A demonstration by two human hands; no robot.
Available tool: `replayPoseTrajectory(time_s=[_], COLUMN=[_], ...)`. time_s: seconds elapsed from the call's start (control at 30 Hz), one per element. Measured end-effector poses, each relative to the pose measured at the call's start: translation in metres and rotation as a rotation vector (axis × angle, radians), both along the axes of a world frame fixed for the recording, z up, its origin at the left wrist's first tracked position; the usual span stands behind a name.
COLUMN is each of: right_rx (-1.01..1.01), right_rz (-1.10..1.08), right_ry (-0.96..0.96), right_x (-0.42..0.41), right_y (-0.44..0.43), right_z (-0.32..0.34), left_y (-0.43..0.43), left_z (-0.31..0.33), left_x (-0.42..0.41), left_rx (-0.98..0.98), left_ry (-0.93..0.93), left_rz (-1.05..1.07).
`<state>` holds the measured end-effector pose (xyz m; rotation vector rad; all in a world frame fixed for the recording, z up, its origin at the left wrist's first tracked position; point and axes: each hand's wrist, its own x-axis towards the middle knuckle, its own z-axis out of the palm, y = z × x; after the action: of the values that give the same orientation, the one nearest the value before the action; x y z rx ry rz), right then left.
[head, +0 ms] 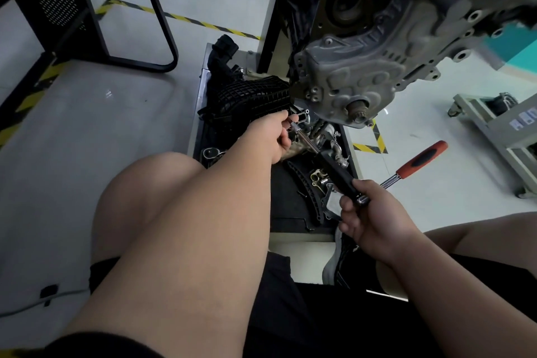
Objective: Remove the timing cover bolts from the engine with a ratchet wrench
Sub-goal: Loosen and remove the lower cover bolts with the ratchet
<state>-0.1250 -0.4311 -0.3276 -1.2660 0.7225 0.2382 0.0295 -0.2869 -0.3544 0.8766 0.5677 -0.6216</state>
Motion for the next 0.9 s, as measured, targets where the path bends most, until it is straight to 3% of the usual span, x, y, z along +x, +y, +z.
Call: replayPoseTrajectory(time_s=[0.2, 0.5, 0.57, 0.73, 0.9], right_rx=[-0.142, -0.515, -0.472, -0.058, -0.061], right_rz=[-0.002, 0.174, 0.207, 0.059, 0.055], right_ry=[-0.028, -0.217, -0.173, 0.027, 0.071], right_x=[0.004, 0.002, 0.003, 0.013, 0.032], right_y=[-0.001, 0.001, -0.001, -0.013, -0.027], right_z=[-0.007, -0.025, -0.029, -0.037, -0.047], left_y=[-0.005, -0.017, -0.024, -0.039, -0.057], left_z=[-0.006, -0.014, -0.016, -0.021, -0.022], left_x=[0.005, 0.011, 0.014, 0.028, 0.046], left_rx=[0.024, 0.053, 0.074, 0.152, 0.277], left_ry=[0.007, 0.002, 0.001, -0.016, -0.048], left_rz=[0.004, 0.011, 0.0, -0.035, -0.048])
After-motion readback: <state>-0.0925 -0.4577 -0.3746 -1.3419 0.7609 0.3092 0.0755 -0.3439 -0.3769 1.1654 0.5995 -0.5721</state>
